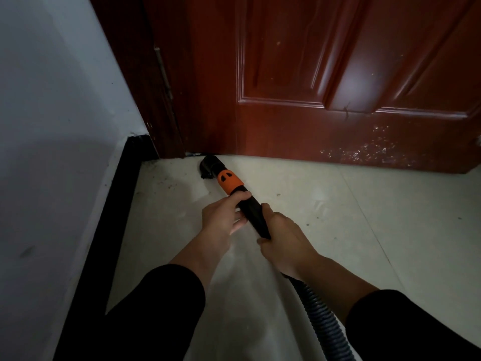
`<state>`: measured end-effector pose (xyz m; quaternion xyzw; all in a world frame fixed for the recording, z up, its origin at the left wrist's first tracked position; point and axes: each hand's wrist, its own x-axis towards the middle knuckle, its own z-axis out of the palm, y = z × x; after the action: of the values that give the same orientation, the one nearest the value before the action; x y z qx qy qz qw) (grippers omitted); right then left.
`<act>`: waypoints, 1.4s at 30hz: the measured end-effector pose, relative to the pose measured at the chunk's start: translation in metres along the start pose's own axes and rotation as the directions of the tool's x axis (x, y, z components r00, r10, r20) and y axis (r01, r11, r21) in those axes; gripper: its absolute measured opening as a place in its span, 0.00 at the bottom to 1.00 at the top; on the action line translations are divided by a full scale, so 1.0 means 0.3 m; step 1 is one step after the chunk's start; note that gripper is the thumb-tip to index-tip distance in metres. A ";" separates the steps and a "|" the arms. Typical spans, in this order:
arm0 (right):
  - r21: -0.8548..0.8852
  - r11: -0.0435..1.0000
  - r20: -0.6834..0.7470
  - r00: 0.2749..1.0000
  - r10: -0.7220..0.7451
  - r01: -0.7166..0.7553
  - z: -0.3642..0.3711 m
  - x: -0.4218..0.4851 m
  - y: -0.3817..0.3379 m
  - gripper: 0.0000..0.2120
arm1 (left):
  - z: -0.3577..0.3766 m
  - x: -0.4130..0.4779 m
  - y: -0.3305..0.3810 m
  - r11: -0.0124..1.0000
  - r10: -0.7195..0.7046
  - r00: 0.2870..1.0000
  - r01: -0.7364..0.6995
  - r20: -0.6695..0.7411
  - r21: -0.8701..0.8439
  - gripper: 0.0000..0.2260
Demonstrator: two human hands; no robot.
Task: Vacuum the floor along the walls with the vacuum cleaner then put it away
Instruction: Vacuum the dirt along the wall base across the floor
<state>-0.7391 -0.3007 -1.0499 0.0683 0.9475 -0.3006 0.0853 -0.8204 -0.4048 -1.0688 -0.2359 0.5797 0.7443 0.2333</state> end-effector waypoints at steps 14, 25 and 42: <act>0.037 0.997 0.046 0.996 -0.070 0.068 0.013 0.079 -0.032 0.18 | -0.049 0.041 0.048 1.000 0.030 0.999 -0.030 -0.026 -0.008 0.10; 0.068 0.993 0.113 0.988 -0.105 0.097 0.008 0.051 -0.064 0.12 | -0.101 -0.020 0.039 0.998 0.048 0.998 -0.050 -0.045 -0.044 0.09; 0.074 0.989 0.142 0.980 -0.138 0.129 0.008 -0.061 -0.060 0.14 | -0.127 -0.151 -0.011 0.997 0.006 0.997 -0.012 -0.075 -0.080 0.06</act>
<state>-0.7240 -0.3181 -1.0381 -0.0150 0.9308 -0.3404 0.1319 -0.7801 -0.4446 -1.0514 -0.2703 0.5585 0.7587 0.1984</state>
